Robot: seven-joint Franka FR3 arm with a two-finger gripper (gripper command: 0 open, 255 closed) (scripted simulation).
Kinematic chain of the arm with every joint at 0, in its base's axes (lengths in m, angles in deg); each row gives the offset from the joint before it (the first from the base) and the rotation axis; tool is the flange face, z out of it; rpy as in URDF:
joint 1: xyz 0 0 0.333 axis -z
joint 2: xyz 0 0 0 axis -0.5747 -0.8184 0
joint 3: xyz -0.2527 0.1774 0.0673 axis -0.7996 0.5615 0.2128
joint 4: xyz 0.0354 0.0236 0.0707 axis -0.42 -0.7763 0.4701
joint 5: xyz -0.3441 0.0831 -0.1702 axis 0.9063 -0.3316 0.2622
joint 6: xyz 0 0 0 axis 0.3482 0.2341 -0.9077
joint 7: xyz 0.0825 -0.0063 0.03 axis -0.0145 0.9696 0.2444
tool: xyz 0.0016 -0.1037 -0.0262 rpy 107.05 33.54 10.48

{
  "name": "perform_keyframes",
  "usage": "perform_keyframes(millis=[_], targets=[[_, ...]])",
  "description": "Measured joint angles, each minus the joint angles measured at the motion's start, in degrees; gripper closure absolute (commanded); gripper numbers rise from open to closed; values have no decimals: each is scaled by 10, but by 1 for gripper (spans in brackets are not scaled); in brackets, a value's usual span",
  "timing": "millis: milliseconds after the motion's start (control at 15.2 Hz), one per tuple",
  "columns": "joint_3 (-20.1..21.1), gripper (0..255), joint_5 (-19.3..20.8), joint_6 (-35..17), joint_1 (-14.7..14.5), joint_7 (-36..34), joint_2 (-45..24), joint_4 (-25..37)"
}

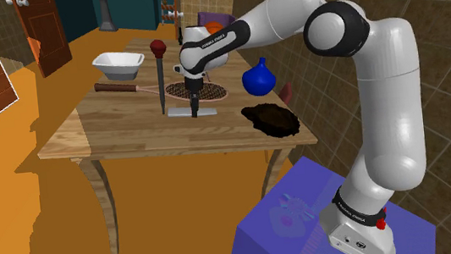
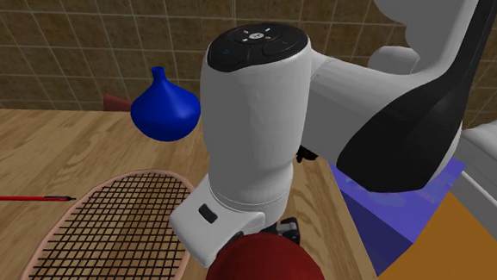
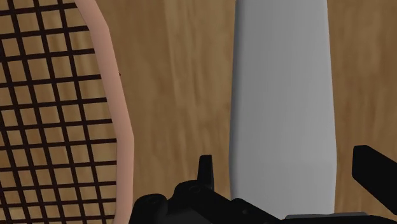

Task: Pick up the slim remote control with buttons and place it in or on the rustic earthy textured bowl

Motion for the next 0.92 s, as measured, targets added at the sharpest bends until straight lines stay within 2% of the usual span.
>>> perform_keyframes(millis=[198,264,924], targets=[[0,0,0,-1,0,0,0,0],[0,255,0,-1,0,0,0,0],[0,255,0,-1,0,0,0,0]])
